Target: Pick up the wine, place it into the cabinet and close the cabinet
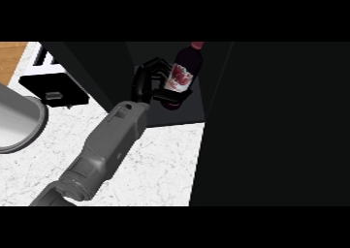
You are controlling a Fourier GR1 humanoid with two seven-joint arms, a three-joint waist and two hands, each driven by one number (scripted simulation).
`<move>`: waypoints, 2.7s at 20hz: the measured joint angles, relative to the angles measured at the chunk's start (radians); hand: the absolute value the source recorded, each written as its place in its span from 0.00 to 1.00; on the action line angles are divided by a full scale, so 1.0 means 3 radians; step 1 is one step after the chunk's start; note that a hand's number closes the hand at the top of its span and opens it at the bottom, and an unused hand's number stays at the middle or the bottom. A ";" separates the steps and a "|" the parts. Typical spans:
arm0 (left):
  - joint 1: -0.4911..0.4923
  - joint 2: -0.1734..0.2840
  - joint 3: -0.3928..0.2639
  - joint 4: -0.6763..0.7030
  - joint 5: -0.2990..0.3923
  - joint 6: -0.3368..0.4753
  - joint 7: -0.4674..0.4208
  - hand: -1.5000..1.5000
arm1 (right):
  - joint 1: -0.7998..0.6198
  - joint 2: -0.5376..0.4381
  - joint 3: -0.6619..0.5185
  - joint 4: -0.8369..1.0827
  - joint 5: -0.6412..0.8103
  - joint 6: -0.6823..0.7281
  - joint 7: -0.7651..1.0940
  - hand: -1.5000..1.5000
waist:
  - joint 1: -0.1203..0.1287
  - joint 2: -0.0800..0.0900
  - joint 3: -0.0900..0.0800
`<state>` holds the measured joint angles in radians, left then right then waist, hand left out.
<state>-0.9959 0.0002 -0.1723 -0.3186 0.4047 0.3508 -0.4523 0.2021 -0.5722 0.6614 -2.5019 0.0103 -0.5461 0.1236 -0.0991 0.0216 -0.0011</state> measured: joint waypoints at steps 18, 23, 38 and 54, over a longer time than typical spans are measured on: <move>-0.0396 0.0179 0.0140 0.0642 -0.0113 0.0277 -0.0347 0.00 | 0.0139 0.0024 0.0040 0.0023 -0.0061 0.0155 -0.0249 0.00 | -0.0082 0.0048 -0.0001; -0.0456 0.0216 0.0133 0.0761 -0.0161 0.0439 -0.0371 0.00 | 0.0165 0.0001 0.0053 0.0022 -0.0069 0.0202 -0.0311 0.00 | -0.0106 0.0057 -0.0003; -0.0602 0.0216 0.0413 0.0590 0.0071 -0.0277 -0.0605 1.00 | 0.0265 -0.0023 -0.0014 0.0024 -0.0097 0.0264 -0.0398 0.00 | -0.0057 0.0040 -0.0006; -0.0748 0.0018 0.0507 0.0429 0.0178 -0.0737 -0.0488 0.00 | 0.0473 -0.0144 -0.0139 -0.0037 -0.0102 0.0214 -0.0403 0.00 | 0.0141 -0.0056 0.0001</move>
<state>-1.2202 0.0058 -0.0201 -0.1899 0.4582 0.1298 -0.5986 0.3442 -0.6155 0.6197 -2.5131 -0.0204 -0.4817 0.0027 -0.0568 0.0048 -0.0009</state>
